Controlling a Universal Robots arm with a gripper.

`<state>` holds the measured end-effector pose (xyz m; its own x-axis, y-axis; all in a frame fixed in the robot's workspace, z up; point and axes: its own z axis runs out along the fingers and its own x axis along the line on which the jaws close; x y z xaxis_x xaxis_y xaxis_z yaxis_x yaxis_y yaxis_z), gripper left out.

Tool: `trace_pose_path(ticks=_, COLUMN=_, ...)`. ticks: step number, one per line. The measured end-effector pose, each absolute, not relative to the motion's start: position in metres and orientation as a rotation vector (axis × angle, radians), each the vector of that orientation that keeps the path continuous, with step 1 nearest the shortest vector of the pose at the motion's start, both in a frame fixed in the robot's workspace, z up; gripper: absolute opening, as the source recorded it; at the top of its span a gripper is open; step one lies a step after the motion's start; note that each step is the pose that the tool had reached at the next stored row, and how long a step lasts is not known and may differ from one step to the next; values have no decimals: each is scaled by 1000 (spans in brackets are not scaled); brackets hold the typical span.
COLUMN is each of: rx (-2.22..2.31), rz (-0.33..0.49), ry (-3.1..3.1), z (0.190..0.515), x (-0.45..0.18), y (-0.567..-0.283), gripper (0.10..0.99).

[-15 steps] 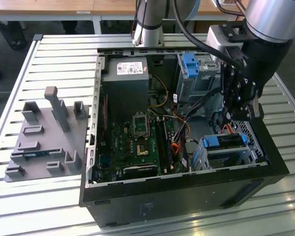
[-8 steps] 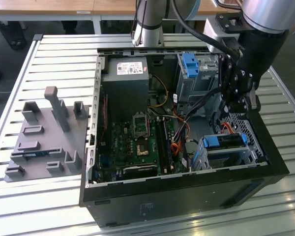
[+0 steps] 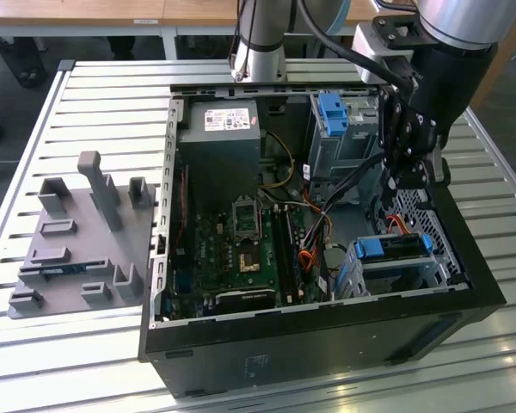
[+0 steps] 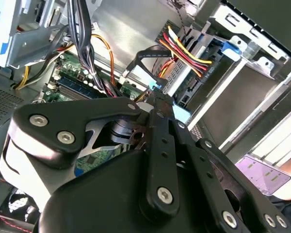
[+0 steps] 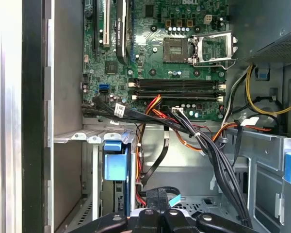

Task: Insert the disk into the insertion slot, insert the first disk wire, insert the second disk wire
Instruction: 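Insert the second disk wire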

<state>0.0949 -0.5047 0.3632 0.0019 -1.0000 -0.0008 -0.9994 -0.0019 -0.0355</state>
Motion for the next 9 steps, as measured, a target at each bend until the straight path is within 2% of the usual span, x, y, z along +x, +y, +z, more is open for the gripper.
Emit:
trace_pose_path(ticks=5, rx=-2205, rz=-39, ry=2202, z=362, x=95, y=-501, gripper=114)
trace_pose_path(ticks=6, rx=-2206, rz=-40, ry=2202, z=361, x=95, y=-500, gripper=173)
trace_pose_path(ticks=7, rx=-2207, rz=-44, ry=2204, z=359, x=95, y=-500, gripper=173)
trace_pose_path(ticks=8, rx=-2210, rz=-50, ry=2207, z=358, x=95, y=-499, gripper=247)
trace_pose_path(ticks=9, rx=-2211, rz=-54, ry=2210, z=357, x=95, y=-499, gripper=247)
